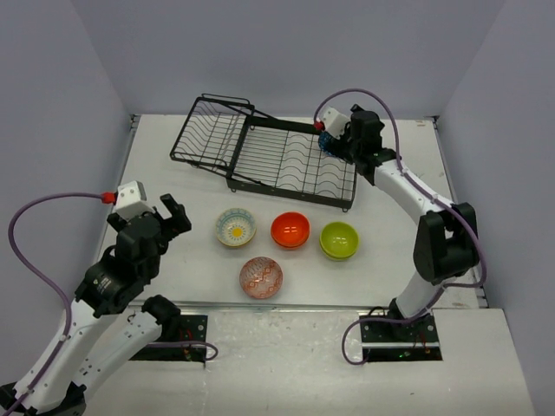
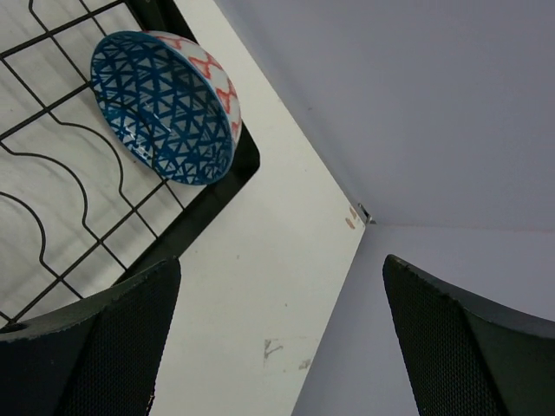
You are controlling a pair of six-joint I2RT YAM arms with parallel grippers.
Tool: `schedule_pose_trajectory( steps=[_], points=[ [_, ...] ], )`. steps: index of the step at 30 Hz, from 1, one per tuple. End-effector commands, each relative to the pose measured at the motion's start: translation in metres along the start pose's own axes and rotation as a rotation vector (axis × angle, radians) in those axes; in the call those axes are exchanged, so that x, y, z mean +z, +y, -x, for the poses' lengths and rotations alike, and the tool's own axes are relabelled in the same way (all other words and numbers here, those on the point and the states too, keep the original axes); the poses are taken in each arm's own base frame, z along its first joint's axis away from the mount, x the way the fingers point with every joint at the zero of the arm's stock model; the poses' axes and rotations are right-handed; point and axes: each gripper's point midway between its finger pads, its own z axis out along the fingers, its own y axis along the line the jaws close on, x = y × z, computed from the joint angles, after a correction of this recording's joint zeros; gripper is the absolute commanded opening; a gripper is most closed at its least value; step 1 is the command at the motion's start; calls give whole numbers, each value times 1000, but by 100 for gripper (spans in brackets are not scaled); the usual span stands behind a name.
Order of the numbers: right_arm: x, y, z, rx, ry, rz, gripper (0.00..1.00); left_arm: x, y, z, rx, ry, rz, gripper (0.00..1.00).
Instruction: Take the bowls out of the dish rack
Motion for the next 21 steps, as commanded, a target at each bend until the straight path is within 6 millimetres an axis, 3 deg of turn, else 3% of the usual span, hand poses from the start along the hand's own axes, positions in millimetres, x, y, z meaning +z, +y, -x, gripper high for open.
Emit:
schedule_pose_trajectory(
  steps=[1,3,4,5,8,15,19,21],
  points=[
    [18,-14,35,-71,-133,-45,99,3,-10,5,13,-14,-42,100],
    [31,-25,42,-67,-143,-112,99,5,-14,1,30,2,-58,100],
    [49,-18,34,-70,-109,-118,98,5,-17,0,37,7,-74,100],
    [55,-21,39,-73,-113,-129,98,6,-19,-1,43,12,-78,100],
    [83,-7,33,-100,-96,-116,98,8,-21,-3,54,23,-83,100],
    [123,12,31,-108,-73,-83,96,7,-20,-2,49,15,-83,100],
    [140,3,34,-115,-85,-170,74,7,-21,-2,51,14,-89,100],
    [148,7,30,-132,-70,-176,67,7,-21,-2,52,15,-89,100]
  ],
)
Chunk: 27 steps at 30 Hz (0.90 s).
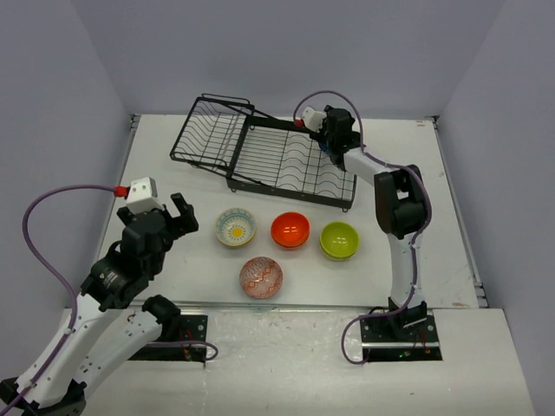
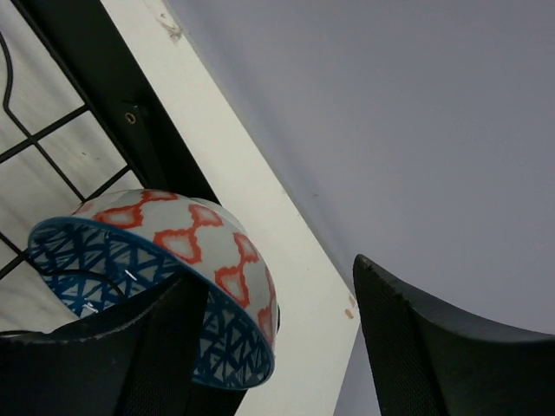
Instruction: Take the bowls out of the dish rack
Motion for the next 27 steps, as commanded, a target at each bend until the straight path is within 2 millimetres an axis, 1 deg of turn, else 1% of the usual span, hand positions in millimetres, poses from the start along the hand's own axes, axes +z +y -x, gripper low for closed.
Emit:
schedule_pose_trajectory(
  steps=[1,2,4,8,9,10,11,12,15,16,17,19,21,24,25,26,27],
  points=[
    [8,-28,12,-6,-25,-110,66,1,-3,7,-3,-29,-15,100],
    [10,-27,11,-7,-24,-109,63,1,-3,7,-2,-29,-17,100],
    [15,-16,5,-13,-8,-93,61,1,-4,8,-2,-30,-21,100],
    [18,-7,1,-10,0,-79,50,1,-4,8,-1,-32,-22,100],
    [18,-7,0,-8,1,-81,44,1,-4,8,-3,-32,-22,100],
    [18,-7,0,-4,-2,-88,40,1,-4,8,-1,-32,-24,100],
    [17,-8,-1,-4,4,-93,37,1,-4,8,-2,-33,-24,100],
    [16,-11,0,-1,4,-102,31,1,-4,8,-1,-32,-24,100],
    [8,-16,3,7,-10,-111,23,1,-5,7,-1,-29,-29,100],
    [6,-20,6,16,-30,-130,22,1,-5,7,-1,-29,-29,100],
    [2,-21,6,14,-36,-131,21,1,-6,7,0,-30,-30,100],
    [-2,-25,8,14,-51,-150,17,1,-6,7,0,-29,-32,100],
    [-5,-27,8,1,-52,-157,16,2,-6,7,1,-29,-31,100],
    [-9,-32,9,-8,-58,-177,8,1,-6,7,-1,-31,-34,100],
    [-10,-33,9,-12,-58,-181,0,1,-6,8,-2,-33,-33,100],
    [-11,-33,10,-13,-59,-187,0,1,-6,8,-3,-34,-33,100],
    [-13,-38,12,-12,-65,-205,0,1,-6,8,-3,-34,-33,100]
  ],
)
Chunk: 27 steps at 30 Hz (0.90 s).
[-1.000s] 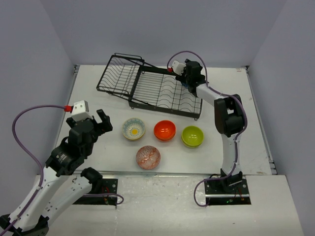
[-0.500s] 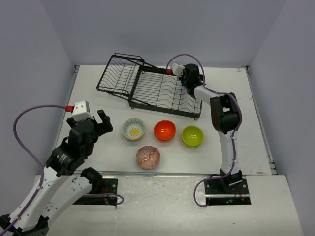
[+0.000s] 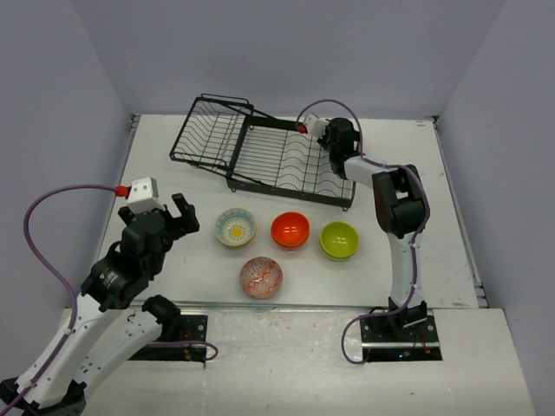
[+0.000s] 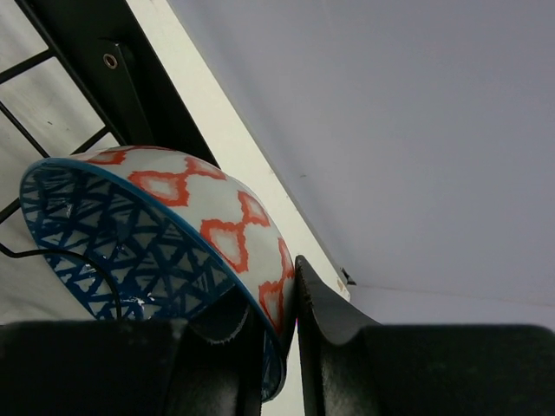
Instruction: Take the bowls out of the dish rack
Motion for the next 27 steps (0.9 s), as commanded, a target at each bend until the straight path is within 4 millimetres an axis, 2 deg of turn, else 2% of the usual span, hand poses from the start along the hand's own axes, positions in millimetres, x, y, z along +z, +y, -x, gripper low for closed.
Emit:
schedule_pose_trajectory(
  steps=[1,9,11,12,15,20,22,26,27],
  points=[
    [-18,-50,31,21,-90,-126,0,0,-3,10,-8,-39,-16,100],
    [-32,-71,48,16,-152,-224,0,0,-3,10,-11,-41,-19,100],
    [-39,-80,54,-1,-180,-288,0,-1,-3,10,-13,-43,-20,100],
    [-44,-92,60,4,-208,-346,0,-1,-3,11,-14,-45,-21,100],
    [-50,-97,67,-25,-249,-405,0,-1,-3,11,-14,-44,-22,100],
    [-47,-87,74,-74,-303,-410,0,-2,-3,11,-15,-46,-23,100],
    [-51,-89,78,-100,-326,-442,0,-2,-2,12,-16,-49,-21,100],
    [-59,-103,83,-127,-342,-517,0,-3,-2,13,-20,-52,-25,100],
    [-66,-114,83,-114,-337,-559,0,-2,-2,12,-19,-51,-24,100]
  ],
)
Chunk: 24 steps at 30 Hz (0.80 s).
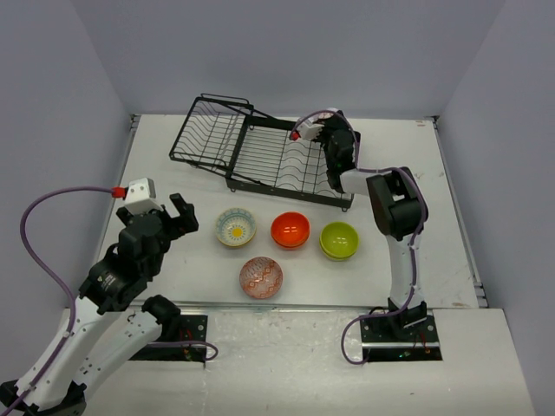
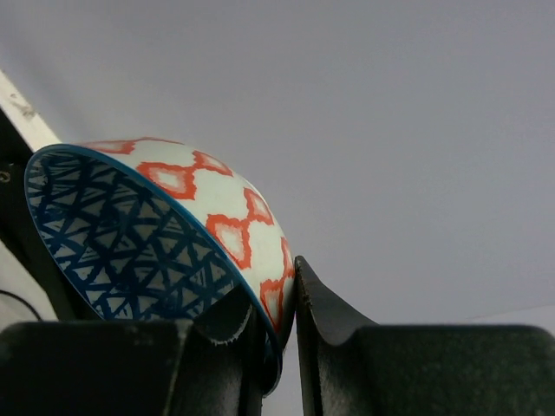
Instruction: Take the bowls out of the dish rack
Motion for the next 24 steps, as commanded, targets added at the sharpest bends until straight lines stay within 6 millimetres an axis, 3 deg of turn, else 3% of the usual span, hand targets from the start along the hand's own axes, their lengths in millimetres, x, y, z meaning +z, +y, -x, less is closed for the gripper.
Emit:
schedule_pose_trajectory(
  steps=[1,3,6,7,8,9,10,11,12,14,15,17,18,20,22,24],
  points=[
    [-10,-87,29,16,-79,-275,0,0,-1,7,1,-28,-10,100],
    [-20,-116,37,89,-90,-339,0,0,0,9,-5,-34,-5,100],
    [-36,-140,49,200,-92,-360,0,-4,4,14,-28,-51,6,100],
    [-51,-167,62,288,-126,-388,0,-6,8,18,-48,-71,10,100],
    [-60,-179,65,342,-118,-399,0,-7,10,20,-58,-83,16,100],
    [-63,-176,69,437,-109,-350,0,-8,12,22,-67,-93,17,100],
    [-82,-205,85,516,-136,-360,0,-10,16,25,-83,-111,29,100],
    [-90,-209,89,576,-119,-325,0,-10,18,27,-91,-118,35,100],
    [-94,-184,96,697,-73,-181,0,-10,21,28,-95,-122,44,100],
    [-123,-211,129,908,-141,-49,0,-8,26,30,-101,-129,70,100],
    [-140,-187,141,1066,-85,151,0,-7,26,29,-100,-123,69,100],
    [-172,-188,159,1237,-93,312,0,-3,31,32,-103,-129,88,100],
    [-197,-166,177,1366,-73,499,0,-2,30,32,-104,-125,81,100],
    [-235,-159,196,1437,-94,667,0,-1,34,33,-107,-131,93,100],
    [-288,-128,222,1453,-114,946,0,0,38,36,-113,-143,104,100],
    [-313,-115,225,1433,-99,1041,0,-2,40,37,-117,-152,106,100]
  ],
)
